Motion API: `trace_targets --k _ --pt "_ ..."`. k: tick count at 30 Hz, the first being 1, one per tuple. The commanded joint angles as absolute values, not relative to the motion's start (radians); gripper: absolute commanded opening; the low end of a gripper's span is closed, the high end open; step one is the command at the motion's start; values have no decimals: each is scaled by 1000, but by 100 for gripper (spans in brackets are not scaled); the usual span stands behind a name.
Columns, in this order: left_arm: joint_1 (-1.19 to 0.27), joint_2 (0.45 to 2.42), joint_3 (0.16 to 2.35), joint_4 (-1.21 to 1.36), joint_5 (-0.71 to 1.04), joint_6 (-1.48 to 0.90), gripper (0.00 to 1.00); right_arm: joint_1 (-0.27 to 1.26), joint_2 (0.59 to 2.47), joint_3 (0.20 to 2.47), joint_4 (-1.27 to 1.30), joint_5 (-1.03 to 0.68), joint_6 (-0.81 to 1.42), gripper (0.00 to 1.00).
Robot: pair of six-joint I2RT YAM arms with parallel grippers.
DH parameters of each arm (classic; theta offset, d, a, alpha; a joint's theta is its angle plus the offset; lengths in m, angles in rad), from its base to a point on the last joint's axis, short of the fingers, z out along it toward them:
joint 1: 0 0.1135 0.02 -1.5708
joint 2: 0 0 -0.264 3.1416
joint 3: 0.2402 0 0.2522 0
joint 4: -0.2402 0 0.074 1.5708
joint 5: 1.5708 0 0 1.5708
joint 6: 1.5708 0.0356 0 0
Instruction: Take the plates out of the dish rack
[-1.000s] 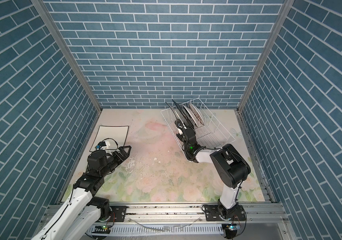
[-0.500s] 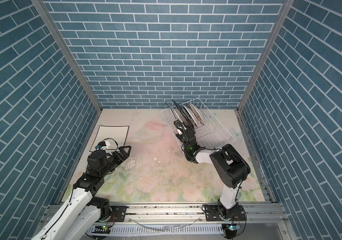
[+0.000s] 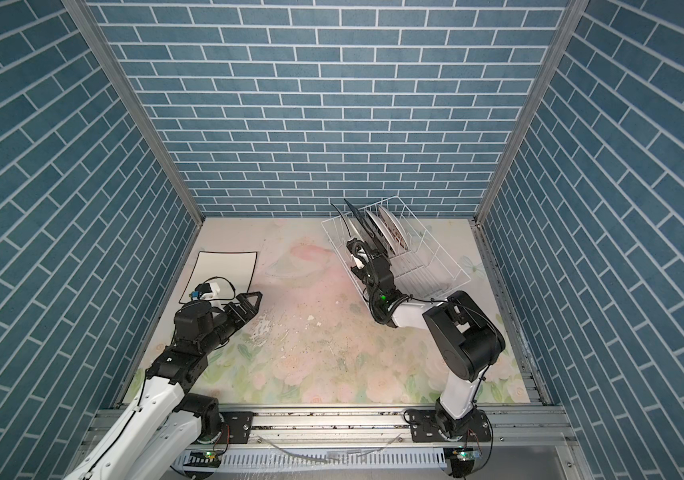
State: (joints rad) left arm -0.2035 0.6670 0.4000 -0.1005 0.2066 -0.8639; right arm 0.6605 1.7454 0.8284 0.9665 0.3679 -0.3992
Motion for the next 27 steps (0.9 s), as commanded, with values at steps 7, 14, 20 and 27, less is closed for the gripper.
trace_targets --k 7,14,20,27 --pt "-210 659 439 -108 202 -851 98 705 1640 829 1148 238 -380 0" --pt "-210 652 439 -112 202 -850 98 713 1607 835 1134 232 -398 0" --pt "-210 647 430 -106 204 -850 98 725 1574 834 1121 232 -409 0" --pt "-210 643 417 -92 205 -855 98 734 1549 832 1115 230 -433 0"
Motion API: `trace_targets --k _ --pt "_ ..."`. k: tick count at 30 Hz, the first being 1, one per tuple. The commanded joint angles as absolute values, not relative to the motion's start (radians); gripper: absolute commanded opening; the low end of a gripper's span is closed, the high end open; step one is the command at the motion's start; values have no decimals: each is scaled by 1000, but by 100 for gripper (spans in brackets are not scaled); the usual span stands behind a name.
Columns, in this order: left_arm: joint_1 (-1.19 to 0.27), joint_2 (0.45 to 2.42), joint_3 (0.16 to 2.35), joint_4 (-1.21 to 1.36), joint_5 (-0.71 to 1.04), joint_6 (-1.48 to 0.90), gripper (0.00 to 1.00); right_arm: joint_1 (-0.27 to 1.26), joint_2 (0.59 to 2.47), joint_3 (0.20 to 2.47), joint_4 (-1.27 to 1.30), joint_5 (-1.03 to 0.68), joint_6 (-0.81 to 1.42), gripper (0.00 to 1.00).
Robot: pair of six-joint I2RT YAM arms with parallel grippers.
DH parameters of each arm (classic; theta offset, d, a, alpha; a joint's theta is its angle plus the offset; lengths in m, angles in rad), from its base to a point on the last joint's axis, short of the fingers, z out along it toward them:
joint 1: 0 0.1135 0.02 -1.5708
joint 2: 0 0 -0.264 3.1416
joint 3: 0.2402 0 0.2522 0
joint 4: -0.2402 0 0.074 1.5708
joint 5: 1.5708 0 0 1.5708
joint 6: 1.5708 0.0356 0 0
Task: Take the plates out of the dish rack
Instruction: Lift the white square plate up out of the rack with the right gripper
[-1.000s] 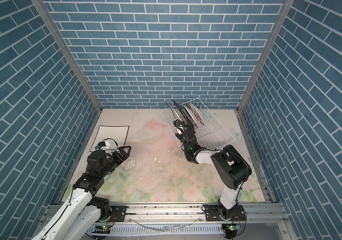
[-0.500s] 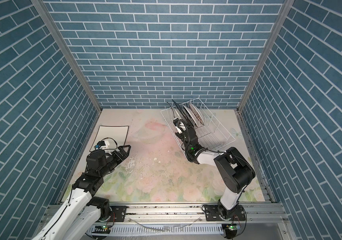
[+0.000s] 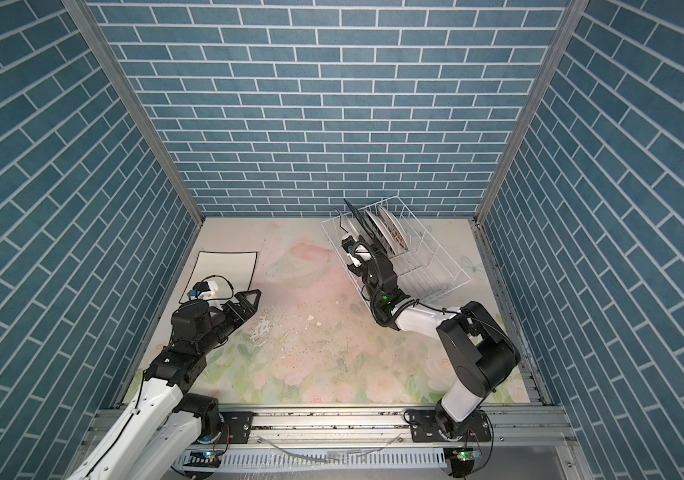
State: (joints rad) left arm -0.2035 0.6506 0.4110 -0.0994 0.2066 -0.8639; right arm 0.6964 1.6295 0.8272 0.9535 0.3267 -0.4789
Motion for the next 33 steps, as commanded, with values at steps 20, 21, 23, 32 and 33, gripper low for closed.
trace_targets --k 20,21,23,32,33 --pt "-210 591 384 -74 206 -858 98 760 1470 846 1077 229 -481 0" --pt "-210 591 383 -75 207 -858 98 760 1466 845 1074 227 -482 0" --pt "-210 589 380 -72 207 -858 98 764 1460 846 1067 227 -485 0" --pt "-210 587 368 -60 210 -863 98 781 1421 856 1021 222 -502 0" --pt "-210 586 368 -59 210 -863 98 783 1417 857 1016 222 -506 0"
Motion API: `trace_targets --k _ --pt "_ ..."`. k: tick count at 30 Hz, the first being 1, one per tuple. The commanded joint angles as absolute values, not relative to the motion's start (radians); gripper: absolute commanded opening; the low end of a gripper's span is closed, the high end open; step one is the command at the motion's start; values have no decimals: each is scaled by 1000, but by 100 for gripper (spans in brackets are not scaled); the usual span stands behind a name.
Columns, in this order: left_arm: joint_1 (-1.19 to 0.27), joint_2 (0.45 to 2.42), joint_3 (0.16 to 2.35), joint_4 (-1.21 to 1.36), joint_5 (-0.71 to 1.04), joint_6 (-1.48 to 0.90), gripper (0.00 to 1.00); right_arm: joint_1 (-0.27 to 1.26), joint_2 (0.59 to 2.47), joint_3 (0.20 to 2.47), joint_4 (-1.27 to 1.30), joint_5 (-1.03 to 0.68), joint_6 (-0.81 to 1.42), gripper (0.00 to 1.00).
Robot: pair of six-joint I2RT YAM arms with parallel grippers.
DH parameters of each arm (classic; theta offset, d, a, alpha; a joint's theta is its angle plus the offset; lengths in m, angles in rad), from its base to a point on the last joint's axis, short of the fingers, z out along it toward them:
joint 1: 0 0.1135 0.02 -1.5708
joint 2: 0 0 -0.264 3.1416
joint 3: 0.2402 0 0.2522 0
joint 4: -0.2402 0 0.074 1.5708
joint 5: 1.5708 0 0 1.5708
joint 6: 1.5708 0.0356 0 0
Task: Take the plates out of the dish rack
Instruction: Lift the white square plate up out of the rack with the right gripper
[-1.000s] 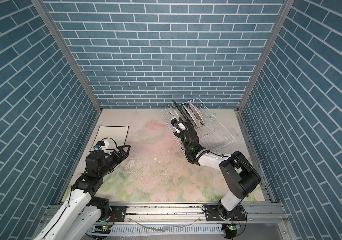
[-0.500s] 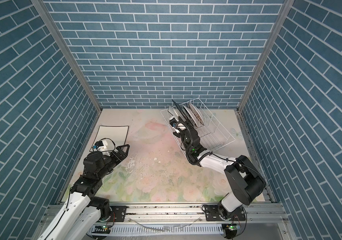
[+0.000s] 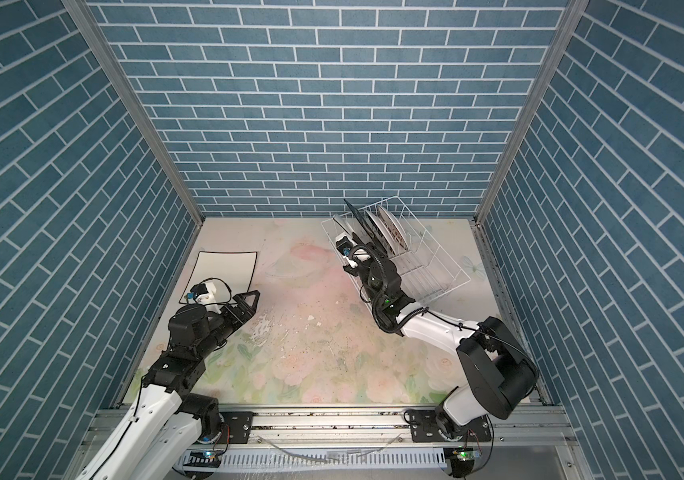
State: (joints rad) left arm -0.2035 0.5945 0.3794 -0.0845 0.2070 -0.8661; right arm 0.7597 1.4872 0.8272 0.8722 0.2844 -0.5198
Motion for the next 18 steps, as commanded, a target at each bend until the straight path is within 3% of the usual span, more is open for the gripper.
trace_targets --k 1,18 --pt "-210 586 367 -60 210 -864 98 785 1413 859 1011 224 -508 0" --pt "-210 583 356 -46 213 -873 98 812 1351 874 959 239 -584 0"
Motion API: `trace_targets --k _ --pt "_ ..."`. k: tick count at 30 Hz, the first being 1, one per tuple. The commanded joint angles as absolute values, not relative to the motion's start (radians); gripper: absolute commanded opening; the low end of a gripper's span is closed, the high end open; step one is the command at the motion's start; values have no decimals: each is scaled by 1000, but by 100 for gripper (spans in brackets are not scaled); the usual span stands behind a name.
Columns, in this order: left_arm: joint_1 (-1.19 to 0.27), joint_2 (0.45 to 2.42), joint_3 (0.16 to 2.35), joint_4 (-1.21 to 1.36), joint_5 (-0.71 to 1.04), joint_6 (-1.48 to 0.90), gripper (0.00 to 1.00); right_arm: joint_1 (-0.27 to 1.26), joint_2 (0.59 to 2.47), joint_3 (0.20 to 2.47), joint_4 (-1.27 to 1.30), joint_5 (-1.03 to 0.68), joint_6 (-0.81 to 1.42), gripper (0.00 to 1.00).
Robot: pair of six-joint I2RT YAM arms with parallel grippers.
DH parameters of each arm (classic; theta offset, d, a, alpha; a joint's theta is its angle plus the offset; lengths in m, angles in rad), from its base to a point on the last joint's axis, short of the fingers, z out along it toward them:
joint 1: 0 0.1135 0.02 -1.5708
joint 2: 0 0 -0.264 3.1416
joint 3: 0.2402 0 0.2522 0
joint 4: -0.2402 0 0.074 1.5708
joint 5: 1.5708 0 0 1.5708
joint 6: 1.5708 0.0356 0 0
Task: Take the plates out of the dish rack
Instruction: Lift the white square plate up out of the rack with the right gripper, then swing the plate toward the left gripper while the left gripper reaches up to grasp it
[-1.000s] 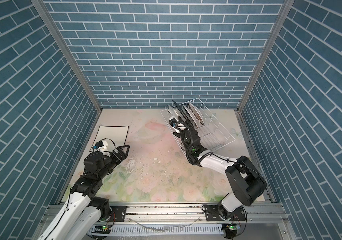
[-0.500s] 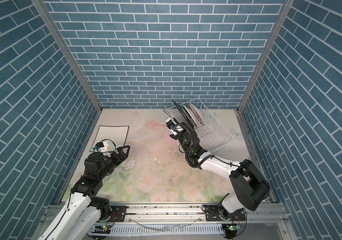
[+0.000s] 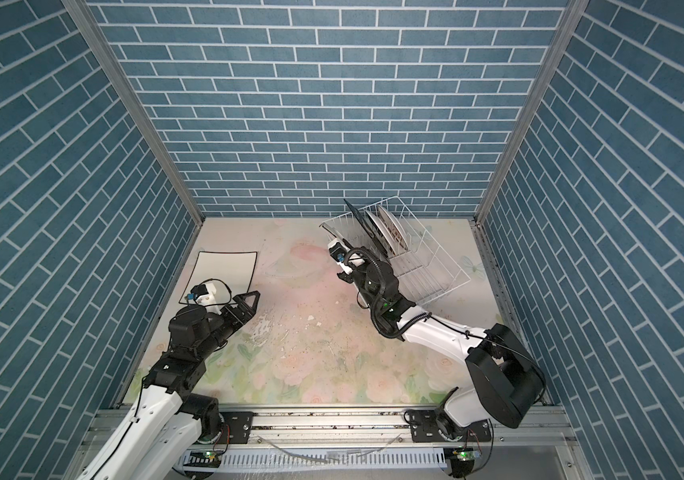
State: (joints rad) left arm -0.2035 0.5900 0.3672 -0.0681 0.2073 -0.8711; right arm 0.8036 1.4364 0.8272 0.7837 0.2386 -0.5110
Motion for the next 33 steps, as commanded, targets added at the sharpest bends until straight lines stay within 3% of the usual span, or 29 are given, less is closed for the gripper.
trace_targets --k 1,33 --pt "-210 584 354 -45 214 -876 98 814 1345 875 953 239 -588 0" --pt "-210 707 348 174 267 -864 98 850 1165 1007 711 229 -539 0"
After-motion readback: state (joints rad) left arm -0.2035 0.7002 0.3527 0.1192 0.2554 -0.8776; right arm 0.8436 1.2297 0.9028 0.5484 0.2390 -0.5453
